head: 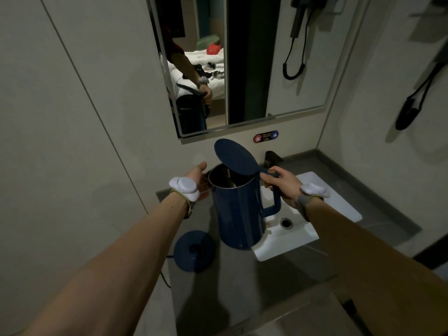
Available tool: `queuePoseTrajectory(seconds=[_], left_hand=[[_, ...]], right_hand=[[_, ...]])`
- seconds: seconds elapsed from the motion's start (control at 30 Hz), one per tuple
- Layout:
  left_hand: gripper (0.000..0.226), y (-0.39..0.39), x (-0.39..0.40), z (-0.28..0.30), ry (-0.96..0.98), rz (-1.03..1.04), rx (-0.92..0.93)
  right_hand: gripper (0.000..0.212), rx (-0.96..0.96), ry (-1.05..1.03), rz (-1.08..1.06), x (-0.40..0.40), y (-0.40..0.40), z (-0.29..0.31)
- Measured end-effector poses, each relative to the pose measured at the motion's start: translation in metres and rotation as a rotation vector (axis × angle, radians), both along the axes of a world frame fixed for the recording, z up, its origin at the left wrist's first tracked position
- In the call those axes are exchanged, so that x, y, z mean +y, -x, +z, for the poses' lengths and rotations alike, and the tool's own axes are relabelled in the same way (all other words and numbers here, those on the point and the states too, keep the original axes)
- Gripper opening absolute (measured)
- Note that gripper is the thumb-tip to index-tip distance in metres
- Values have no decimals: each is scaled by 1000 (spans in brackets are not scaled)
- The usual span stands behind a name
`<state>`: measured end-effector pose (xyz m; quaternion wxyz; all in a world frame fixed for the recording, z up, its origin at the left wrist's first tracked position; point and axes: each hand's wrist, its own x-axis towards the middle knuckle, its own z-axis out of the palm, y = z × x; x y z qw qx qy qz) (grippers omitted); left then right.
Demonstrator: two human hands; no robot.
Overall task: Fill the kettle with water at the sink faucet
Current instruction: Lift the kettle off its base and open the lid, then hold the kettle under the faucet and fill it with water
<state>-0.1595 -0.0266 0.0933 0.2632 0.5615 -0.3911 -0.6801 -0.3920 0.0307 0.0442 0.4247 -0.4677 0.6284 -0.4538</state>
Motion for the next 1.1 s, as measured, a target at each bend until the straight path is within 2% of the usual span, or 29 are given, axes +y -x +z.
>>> queuePoseTrajectory(seconds=[0.1,0.17,0.33,0.43,0.53,0.7,0.8,0.93,1.03,1.1], left_hand=[[55,18,-2,1,76,-37,-139],[56,43,-9,2,238,-5,-258],[54,90,-18,13,443,-29,-249],[50,123,-22,10,552,26,-417],[52,150,-20,17,675,68,-469],[55,197,-23,28,816,-66,-528],[53,213,-30,17,797,-148,-543],[57,212,-45,-13,683,-221,-521],[61,201,-57,-50,427,-211,-631],[65,195,-59,-79,235,-210,-625]], right_hand=[[16,-95,7,9,1,17,-8],[13,-156,-18,43,-3,41,-15],[10,-270,-32,93,-15,72,-28],[12,-287,-24,131,-26,100,-35],[13,-291,-22,177,-34,113,-36],[20,-370,-50,224,-38,137,-51],[26,-488,-78,200,-34,155,-62],[19,-485,-148,200,-28,175,-75],[19,-486,-219,197,-26,190,-84],[19,-504,-264,182,-27,199,-94]])
